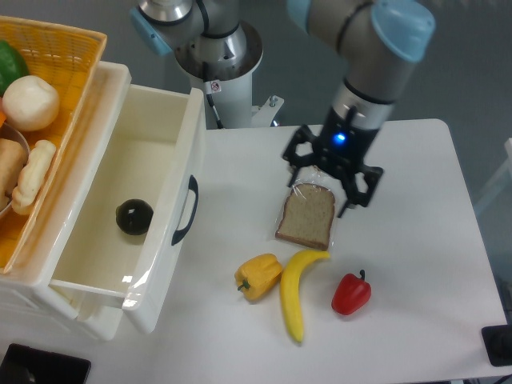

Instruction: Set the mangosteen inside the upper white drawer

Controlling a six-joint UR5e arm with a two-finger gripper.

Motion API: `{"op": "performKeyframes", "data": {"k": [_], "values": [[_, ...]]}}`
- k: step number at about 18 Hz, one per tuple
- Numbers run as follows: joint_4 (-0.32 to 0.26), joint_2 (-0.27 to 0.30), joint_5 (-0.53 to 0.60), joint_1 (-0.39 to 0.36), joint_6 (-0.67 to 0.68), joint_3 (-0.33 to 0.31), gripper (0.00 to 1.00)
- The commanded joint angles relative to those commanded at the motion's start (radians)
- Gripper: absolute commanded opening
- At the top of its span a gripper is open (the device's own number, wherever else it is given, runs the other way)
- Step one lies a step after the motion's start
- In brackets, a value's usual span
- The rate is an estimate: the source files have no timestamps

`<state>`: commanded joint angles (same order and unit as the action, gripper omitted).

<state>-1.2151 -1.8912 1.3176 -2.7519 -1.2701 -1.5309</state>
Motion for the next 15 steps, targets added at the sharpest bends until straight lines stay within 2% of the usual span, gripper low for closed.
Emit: {"op": "performKeyframes", "data": {"k": [3, 6, 10, 12, 15], "values": [[0.005, -0.044, 0.032, -0.021, -0.085, 0.011, 1.00], [0.005, -0.078, 0.156, -0.023, -0.247, 0.025, 1.00], [0.014, -0.123, 0.210, -0.040, -0.300, 0.032, 1.00], [0.017, -0.127, 0.238, -0.041, -0.371, 0.028, 1.00], [0.026, -0.141, 0.239, -0.037, -0.374, 0.026, 1.00]]}}
